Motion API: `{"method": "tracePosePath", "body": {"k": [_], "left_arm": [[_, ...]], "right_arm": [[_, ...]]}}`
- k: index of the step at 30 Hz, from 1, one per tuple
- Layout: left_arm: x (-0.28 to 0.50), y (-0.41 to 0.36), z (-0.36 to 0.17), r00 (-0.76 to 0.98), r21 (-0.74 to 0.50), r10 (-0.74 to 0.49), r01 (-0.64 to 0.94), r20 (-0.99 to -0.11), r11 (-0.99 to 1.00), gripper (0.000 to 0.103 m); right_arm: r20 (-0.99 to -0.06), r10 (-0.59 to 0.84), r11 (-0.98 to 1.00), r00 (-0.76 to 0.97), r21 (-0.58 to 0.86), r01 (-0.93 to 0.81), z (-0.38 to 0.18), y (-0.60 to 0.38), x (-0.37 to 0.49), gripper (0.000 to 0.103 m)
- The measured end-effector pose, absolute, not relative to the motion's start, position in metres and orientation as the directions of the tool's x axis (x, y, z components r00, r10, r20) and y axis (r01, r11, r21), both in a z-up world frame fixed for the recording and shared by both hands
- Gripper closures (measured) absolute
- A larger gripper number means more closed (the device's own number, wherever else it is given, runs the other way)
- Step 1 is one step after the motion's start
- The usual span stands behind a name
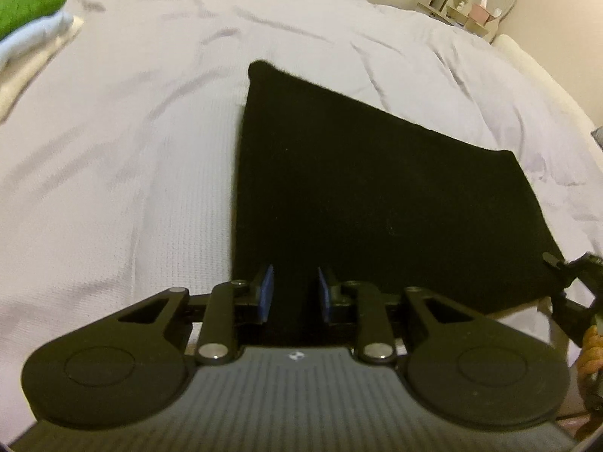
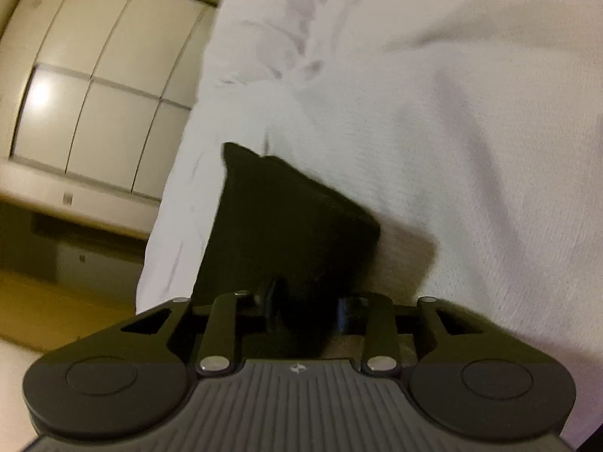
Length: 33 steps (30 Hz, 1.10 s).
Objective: Fold clothes
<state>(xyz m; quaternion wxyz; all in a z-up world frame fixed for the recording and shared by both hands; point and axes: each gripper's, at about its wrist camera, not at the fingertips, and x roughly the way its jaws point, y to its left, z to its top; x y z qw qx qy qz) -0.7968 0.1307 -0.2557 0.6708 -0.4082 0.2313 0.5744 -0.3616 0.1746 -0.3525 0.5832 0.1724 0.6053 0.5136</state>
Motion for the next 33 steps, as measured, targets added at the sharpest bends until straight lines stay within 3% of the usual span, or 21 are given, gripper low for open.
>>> {"method": "tracePosePath", "body": {"k": [1, 5, 10, 14, 18, 20, 23, 25, 28, 33], "left_arm": [[-0.799, 0.131, -0.255, 0.244, -0.294, 0.583, -0.956, -0.775, 0.009, 0.083], [-0.815, 0.13, -0.252, 0.291, -0.36, 0.591, -0.933, -0.752, 0.002, 0.084], [-0.829, 0.123, -0.249, 0.326, -0.416, 0.618, -0.909, -0.716, -0.001, 0.085], [-0.845, 0.117, -0.252, 0.369, -0.489, 0.635, -0.872, -0.679, -0.016, 0.084], [-0.864, 0.117, -0.263, 0.441, -0.595, 0.624, -0.802, -0.645, -0.049, 0.083], [-0.868, 0.12, -0.267, 0.472, -0.635, 0.618, -0.77, -0.629, -0.058, 0.083], [-0.871, 0.122, -0.269, 0.5, -0.671, 0.618, -0.739, -0.607, -0.061, 0.08], [-0.871, 0.125, -0.268, 0.517, -0.691, 0.619, -0.721, -0.591, -0.057, 0.08], [-0.868, 0.13, -0.264, 0.556, -0.729, 0.619, -0.683, -0.555, -0.04, 0.079], [-0.859, 0.143, -0.267, 0.583, -0.748, 0.612, -0.664, -0.535, -0.02, 0.074]], "right_arm": [[-0.539, 0.81, 0.407, -0.234, 0.802, -0.438, -0.346, 0.176, -0.366, 0.09], [-0.544, 0.832, 0.323, -0.11, 0.636, -0.701, -0.303, 0.182, -0.4, 0.091], [-0.405, 0.912, 0.004, -0.062, 0.159, -0.987, -0.237, 0.187, -0.509, 0.091], [-0.35, 0.912, -0.306, -0.216, -0.227, -0.925, -0.24, 0.165, -0.616, 0.091], [-0.483, 0.815, -0.536, -0.321, -0.415, -0.735, -0.291, 0.145, -0.685, 0.088], [-0.532, 0.784, -0.58, -0.321, -0.442, -0.685, -0.311, 0.136, -0.694, 0.062], [-0.552, 0.766, -0.606, -0.328, -0.452, -0.654, -0.321, 0.121, -0.693, 0.045], [-0.552, 0.75, -0.609, -0.365, -0.36, -0.707, -0.309, 0.118, -0.673, 0.038], [-0.531, 0.746, -0.561, -0.402, -0.177, -0.809, -0.289, 0.118, -0.63, 0.038], [-0.535, 0.736, -0.289, -0.415, 0.306, -0.907, -0.275, 0.136, -0.534, 0.038]]}}
